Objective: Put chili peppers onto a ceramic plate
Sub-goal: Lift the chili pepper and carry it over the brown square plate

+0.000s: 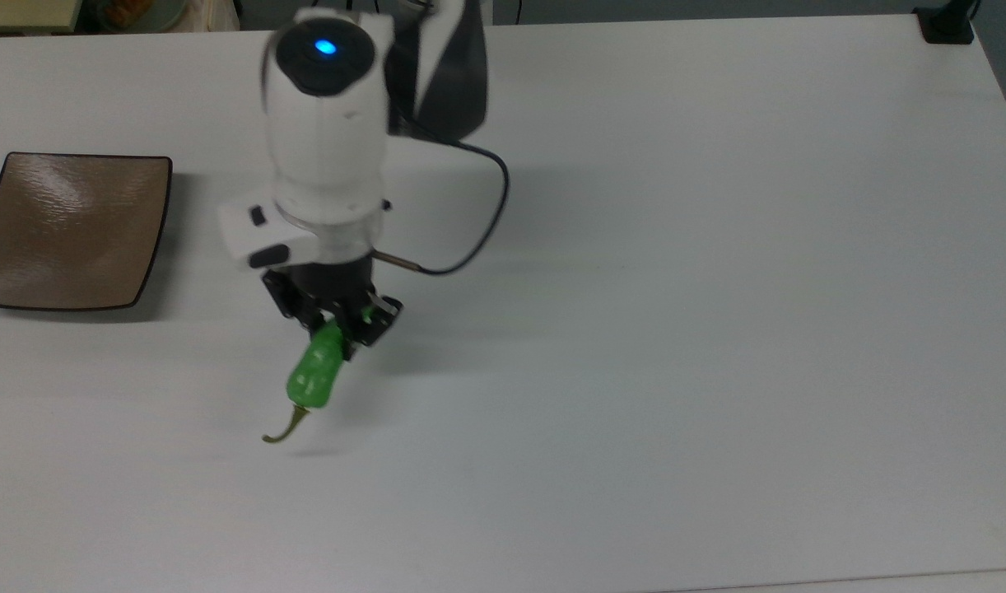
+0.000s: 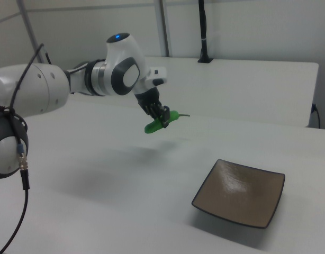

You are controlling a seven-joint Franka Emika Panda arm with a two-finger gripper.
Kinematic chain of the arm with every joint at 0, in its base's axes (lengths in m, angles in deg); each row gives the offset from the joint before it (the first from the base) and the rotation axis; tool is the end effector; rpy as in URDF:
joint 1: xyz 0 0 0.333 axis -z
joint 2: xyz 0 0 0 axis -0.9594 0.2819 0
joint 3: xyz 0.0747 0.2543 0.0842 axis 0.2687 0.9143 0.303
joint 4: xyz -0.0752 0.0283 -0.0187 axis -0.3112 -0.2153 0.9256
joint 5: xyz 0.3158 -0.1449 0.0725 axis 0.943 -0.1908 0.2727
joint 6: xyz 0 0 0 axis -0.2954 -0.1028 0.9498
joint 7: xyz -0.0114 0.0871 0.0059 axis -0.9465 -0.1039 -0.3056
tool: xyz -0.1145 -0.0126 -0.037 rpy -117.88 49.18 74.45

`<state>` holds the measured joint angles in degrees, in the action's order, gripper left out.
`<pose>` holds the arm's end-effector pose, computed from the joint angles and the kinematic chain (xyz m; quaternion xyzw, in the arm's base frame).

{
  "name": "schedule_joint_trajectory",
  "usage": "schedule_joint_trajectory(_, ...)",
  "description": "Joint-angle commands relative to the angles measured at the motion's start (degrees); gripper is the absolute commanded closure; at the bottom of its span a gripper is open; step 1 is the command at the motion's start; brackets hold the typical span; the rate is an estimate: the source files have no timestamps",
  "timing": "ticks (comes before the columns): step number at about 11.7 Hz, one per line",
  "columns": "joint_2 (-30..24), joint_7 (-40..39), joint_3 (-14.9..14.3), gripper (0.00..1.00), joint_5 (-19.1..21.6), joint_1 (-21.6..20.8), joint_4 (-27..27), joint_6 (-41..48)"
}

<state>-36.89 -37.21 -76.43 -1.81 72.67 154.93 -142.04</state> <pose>0.6985 0.0027 0.3800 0.9808 -0.1265 0.1422 0.0423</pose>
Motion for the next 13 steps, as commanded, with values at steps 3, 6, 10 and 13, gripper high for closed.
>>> schedule_joint_trajectory(3,-5.76,-16.51,-3.75,0.84,1.96,4.02,3.82,4.49)
schedule_joint_trajectory(6,-6.47,-23.73,-5.60,0.84,1.18,7.01,4.52,4.67)
schedule_joint_trajectory(10,-6.82,-31.73,-9.03,0.83,0.65,8.86,4.70,7.99)
schedule_joint_trajectory(13,-7.25,-34.12,-9.47,0.67,-1.88,9.04,5.75,12.57)
